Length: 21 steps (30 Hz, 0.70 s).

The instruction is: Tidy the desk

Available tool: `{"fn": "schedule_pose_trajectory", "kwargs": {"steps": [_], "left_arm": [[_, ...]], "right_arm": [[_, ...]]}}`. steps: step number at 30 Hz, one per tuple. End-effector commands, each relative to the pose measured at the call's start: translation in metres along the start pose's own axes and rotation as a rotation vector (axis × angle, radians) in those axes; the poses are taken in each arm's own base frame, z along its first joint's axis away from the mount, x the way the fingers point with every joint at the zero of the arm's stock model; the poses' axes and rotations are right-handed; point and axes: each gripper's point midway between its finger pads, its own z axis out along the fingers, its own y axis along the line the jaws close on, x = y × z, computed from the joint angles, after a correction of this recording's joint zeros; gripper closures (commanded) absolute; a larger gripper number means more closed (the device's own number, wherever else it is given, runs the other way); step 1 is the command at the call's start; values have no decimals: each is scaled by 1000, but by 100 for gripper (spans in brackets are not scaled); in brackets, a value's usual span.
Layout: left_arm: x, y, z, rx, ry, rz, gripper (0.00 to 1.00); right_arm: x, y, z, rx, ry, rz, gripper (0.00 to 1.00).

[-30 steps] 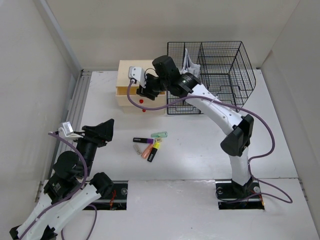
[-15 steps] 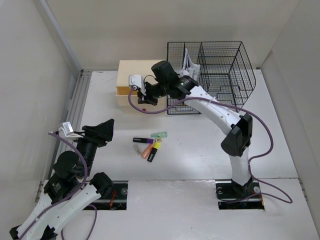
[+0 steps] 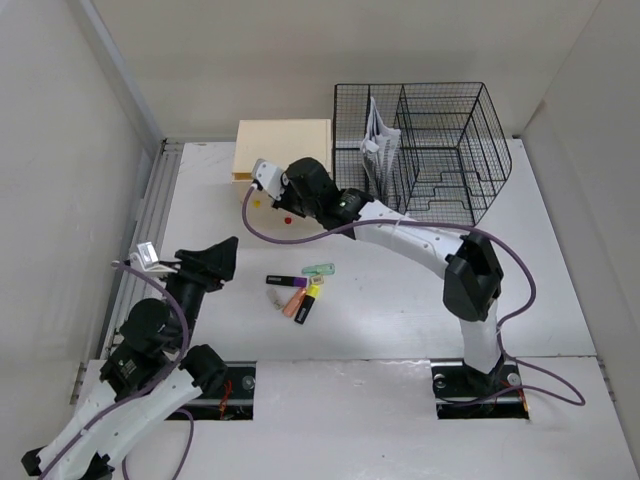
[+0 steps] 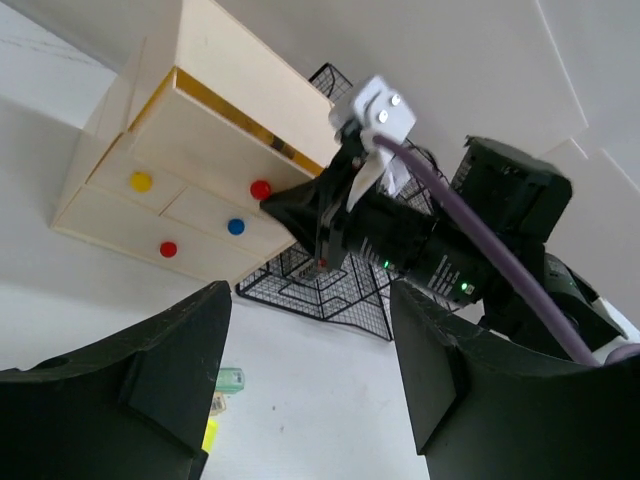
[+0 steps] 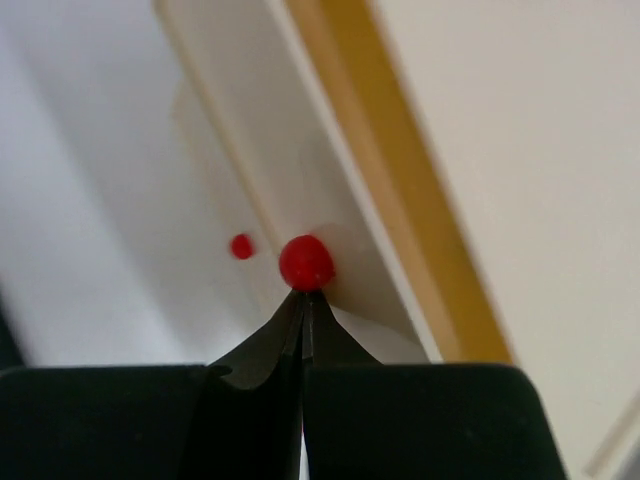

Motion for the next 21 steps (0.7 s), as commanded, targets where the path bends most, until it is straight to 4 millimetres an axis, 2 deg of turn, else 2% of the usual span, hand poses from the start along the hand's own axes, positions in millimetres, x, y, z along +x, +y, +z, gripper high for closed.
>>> {"fn": "schedule_pose_trajectory", "kwargs": {"steps": [1, 3, 4, 5, 6, 10, 11, 13, 14, 15, 16, 17, 18, 19, 20, 21], "left_arm": [[8, -11, 9, 49, -13, -73, 39], [19, -5, 14, 42, -5, -83, 39], [22, -6, 16, 45, -7, -104, 39], [26, -5, 19, 41, -3, -110, 39], [33, -1, 21, 34, 4, -115, 39], [43, 4, 29, 15, -7, -155, 38], [38, 2, 30, 18, -29, -168, 38], [47, 9, 36, -9, -20, -164, 36], [48, 7, 38, -7, -22, -175, 36], [50, 10, 42, -27, -33, -170, 36], [52, 11, 46, -37, -36, -166, 36], [53, 11, 50, -44, -44, -166, 38], [65, 21, 59, -97, -27, -125, 42], [69, 31, 66, -138, -29, -101, 49], [73, 34, 74, -158, -18, -85, 63], [78, 39, 81, -179, -3, -68, 68]], "right_arm": [[-21, -90, -15, 421, -65, 102, 100], [-27, -104, -18, 463, -79, 117, 100], [-24, -105, -13, 473, -66, 117, 100], [-26, -109, -16, 491, -62, 107, 100], [-21, -106, -11, 485, -51, 104, 100], [-25, -110, -11, 498, -57, 109, 100], [-25, -110, -11, 498, -57, 109, 100], [-30, -97, -8, 412, -81, 89, 100], [-39, -89, -17, 339, -110, 76, 100], [-51, -66, -16, 170, -174, 42, 100], [-46, -46, -21, 57, -155, 19, 97], [-55, -40, -33, 5, -185, 14, 89], [-59, -36, -40, -26, -199, 11, 64], [-65, -31, -48, -60, -224, 20, 45], [-66, -32, -54, -59, -228, 20, 36], [-61, -30, -58, -56, -215, 46, 32]]}}
